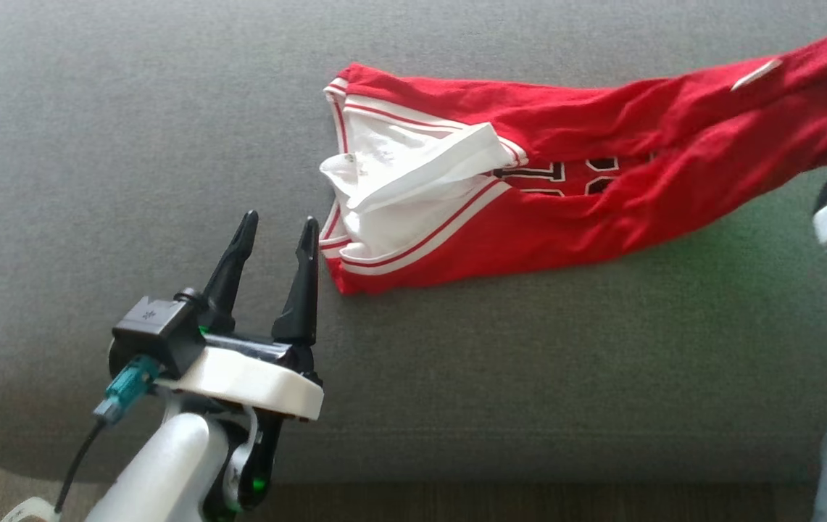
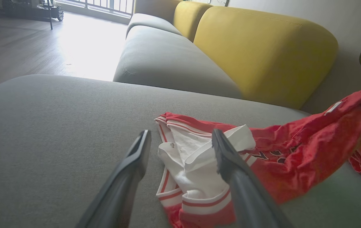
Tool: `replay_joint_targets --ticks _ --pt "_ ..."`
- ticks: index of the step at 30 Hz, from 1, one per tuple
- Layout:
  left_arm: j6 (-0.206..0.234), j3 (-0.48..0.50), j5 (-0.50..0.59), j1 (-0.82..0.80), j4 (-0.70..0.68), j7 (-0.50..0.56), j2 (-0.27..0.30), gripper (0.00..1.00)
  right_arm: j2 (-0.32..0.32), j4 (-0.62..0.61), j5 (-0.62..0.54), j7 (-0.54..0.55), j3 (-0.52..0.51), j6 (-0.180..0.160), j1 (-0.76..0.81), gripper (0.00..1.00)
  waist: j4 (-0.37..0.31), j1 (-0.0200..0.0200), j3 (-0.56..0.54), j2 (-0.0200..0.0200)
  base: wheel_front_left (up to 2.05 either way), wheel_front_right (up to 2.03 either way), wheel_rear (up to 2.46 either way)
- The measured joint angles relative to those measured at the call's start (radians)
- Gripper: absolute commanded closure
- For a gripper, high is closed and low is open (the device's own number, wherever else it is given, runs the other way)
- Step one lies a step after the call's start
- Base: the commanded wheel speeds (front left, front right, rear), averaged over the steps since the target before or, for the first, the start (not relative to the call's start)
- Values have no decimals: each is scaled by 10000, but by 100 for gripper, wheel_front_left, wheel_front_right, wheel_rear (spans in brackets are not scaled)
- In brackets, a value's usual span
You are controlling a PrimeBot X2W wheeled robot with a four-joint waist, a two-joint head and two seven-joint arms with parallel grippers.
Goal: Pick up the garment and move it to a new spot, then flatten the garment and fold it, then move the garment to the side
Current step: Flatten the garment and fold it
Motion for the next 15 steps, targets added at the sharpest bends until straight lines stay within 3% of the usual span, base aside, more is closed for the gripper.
replay_joint_targets --ticks 7,15 --pt "8 -21 0 28 13 0 -10 0 -17 -476 1294 -50 1858 -2 642 100 522 0 -206 0 0 0 0" --pt "6 -65 -2 39 19 0 -67 0 -46 662 1766 -669 3302 -2 494 100 1177 0 -315 0 0 0 0"
